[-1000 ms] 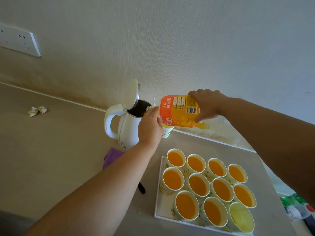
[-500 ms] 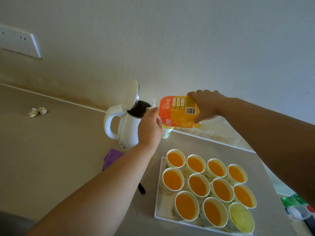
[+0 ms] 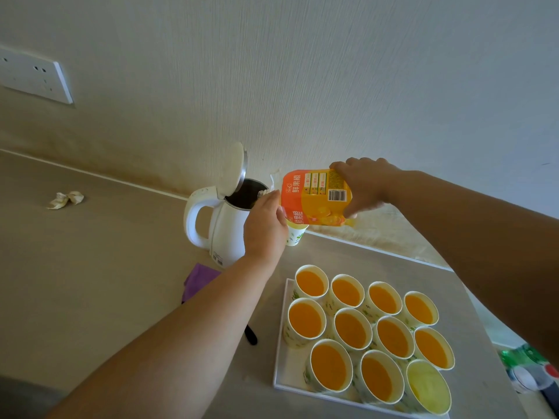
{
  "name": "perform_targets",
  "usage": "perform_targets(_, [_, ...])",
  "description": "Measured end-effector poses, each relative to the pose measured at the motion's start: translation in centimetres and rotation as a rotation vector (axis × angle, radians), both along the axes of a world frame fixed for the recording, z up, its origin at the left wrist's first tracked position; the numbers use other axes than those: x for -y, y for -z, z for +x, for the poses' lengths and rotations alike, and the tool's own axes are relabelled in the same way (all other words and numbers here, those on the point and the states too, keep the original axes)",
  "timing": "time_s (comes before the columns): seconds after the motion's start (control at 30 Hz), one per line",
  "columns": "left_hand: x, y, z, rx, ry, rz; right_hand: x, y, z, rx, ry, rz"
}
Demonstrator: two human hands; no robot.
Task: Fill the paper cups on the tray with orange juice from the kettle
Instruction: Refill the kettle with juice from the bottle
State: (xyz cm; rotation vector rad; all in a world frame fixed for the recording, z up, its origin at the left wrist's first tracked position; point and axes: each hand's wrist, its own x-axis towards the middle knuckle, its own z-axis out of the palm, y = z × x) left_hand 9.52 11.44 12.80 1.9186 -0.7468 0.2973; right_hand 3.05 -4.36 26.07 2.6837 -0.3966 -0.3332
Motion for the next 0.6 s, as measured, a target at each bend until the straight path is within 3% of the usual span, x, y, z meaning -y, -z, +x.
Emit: perform_targets(0.6, [-0.13, 0.08, 0.11, -0.013, -0.001, 0.022, -0.58, -0.67, 0.17, -0.013, -0.001, -0.023])
